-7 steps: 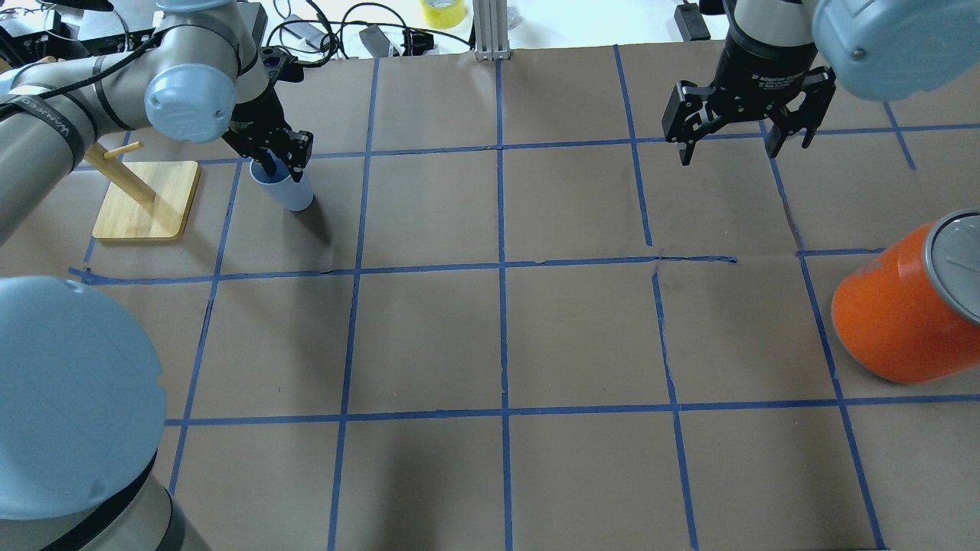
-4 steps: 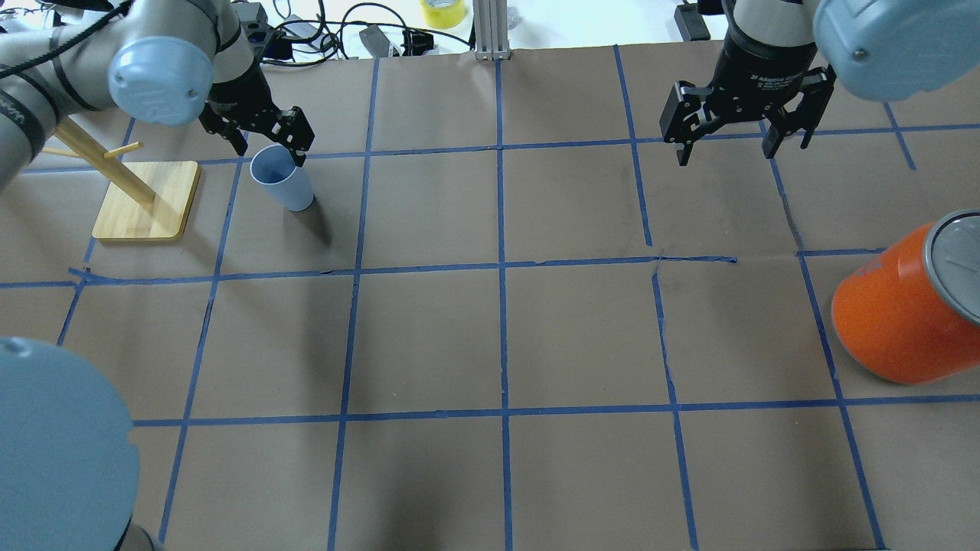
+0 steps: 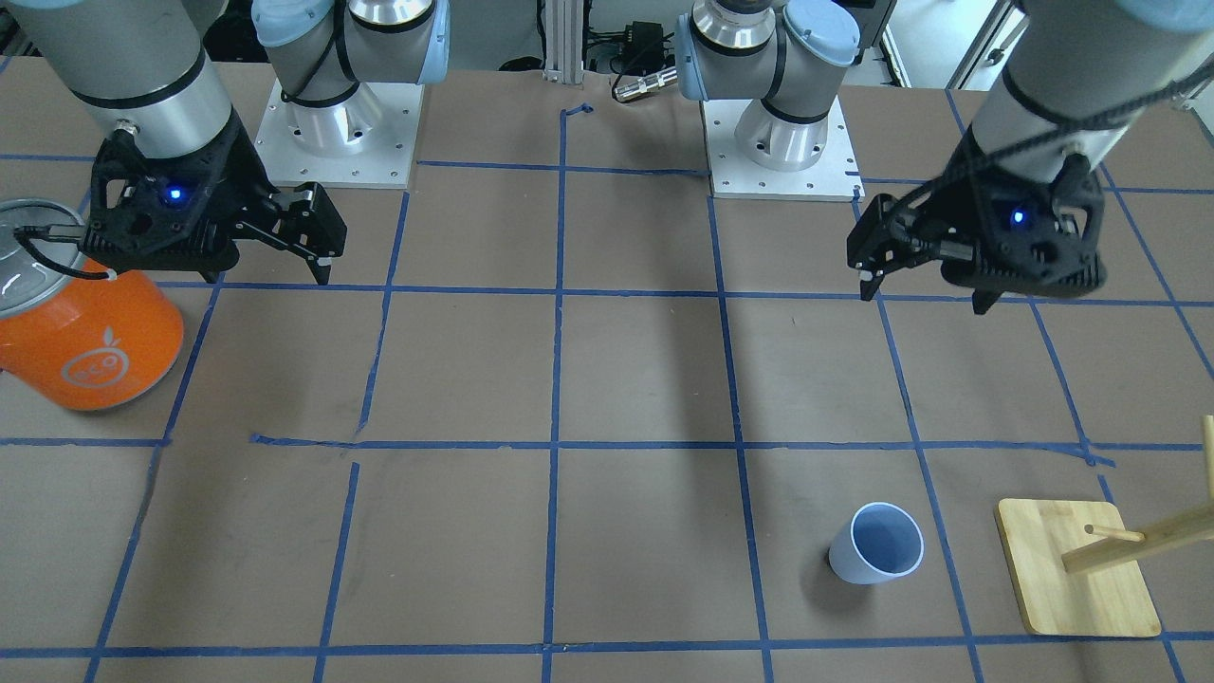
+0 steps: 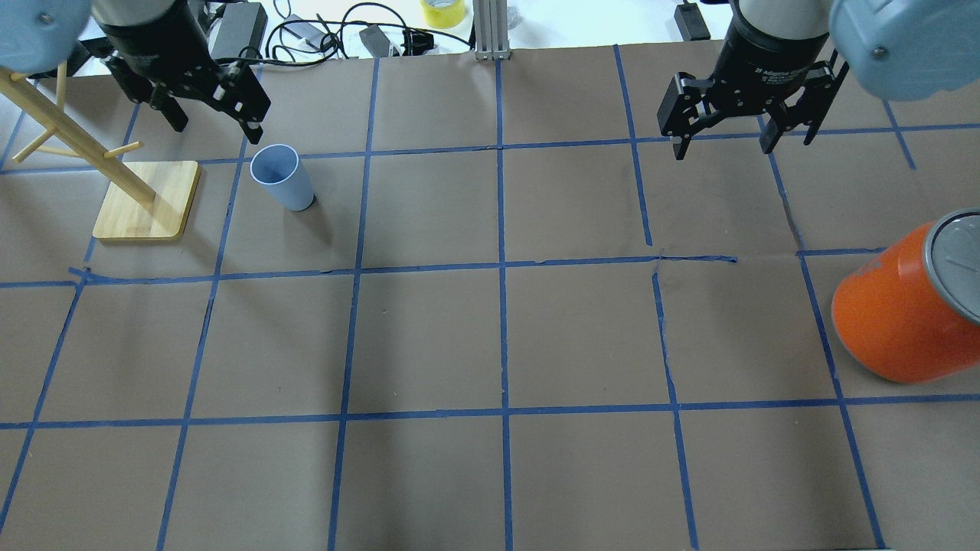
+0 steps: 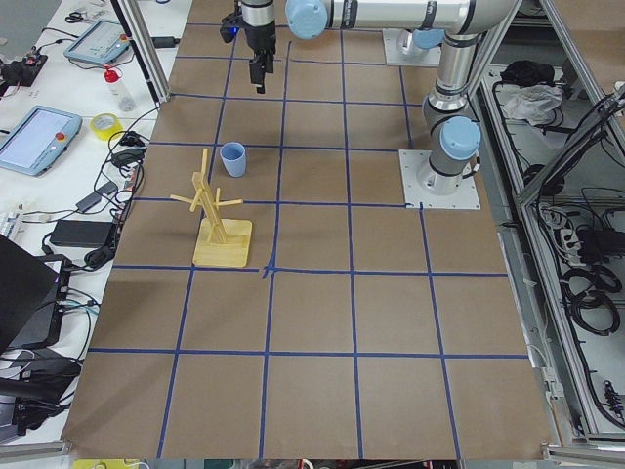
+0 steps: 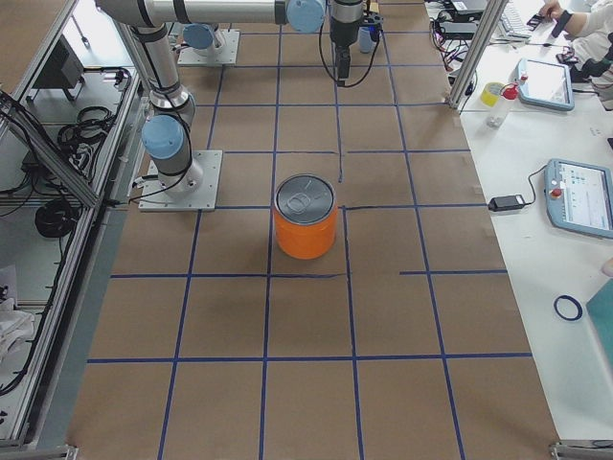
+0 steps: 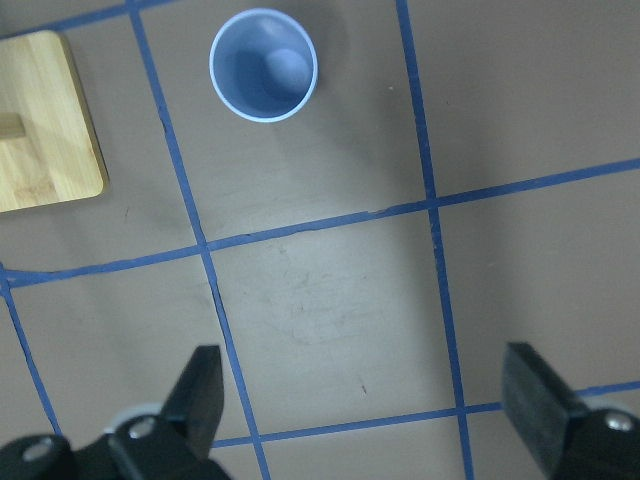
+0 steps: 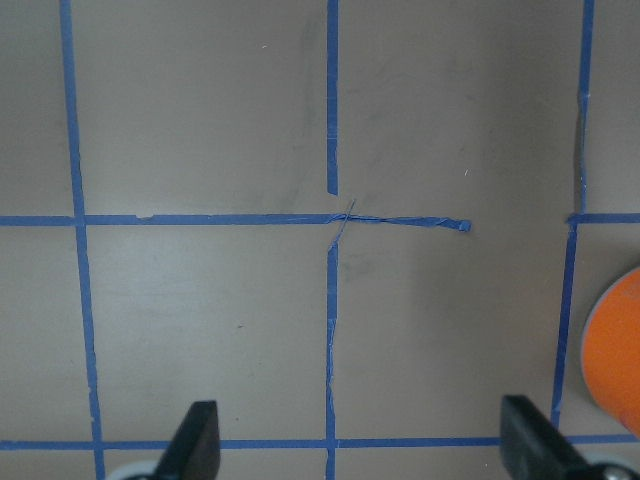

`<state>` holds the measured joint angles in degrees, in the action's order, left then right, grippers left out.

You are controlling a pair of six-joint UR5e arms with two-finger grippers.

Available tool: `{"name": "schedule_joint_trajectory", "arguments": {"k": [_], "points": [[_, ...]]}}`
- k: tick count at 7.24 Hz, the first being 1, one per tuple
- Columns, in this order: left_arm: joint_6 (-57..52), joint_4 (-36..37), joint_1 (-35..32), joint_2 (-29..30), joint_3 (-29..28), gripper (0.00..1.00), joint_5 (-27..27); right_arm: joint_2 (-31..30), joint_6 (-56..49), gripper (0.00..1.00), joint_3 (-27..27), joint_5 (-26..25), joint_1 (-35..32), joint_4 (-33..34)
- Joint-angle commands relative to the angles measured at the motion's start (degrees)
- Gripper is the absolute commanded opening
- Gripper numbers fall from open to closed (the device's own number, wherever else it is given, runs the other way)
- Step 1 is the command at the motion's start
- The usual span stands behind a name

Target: Flip cup

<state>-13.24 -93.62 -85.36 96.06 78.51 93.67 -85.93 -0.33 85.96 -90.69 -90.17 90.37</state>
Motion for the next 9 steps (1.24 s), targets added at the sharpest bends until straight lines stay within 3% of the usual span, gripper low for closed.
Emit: {"name": "schedule_joint_trajectory", "arguments": {"k": [1, 4, 9], "points": [[6.01, 0.18, -1.03, -6.47, 6.43, 1.0, -0.59, 0.23, -0.02, 1.0, -0.01, 0.34, 0.0, -0.02], [16.11, 6.42, -6.11, -5.89, 8.5, 1.0, -0.15, 0.5, -0.1, 1.0, 0.17, 0.08, 0.0, -0.02], [15.79, 7.14, -6.57, -6.85, 8.76, 1.0, -0.06, 0.33, -0.02, 1.0, 1.49, -0.1, 0.0, 0.16]]}}
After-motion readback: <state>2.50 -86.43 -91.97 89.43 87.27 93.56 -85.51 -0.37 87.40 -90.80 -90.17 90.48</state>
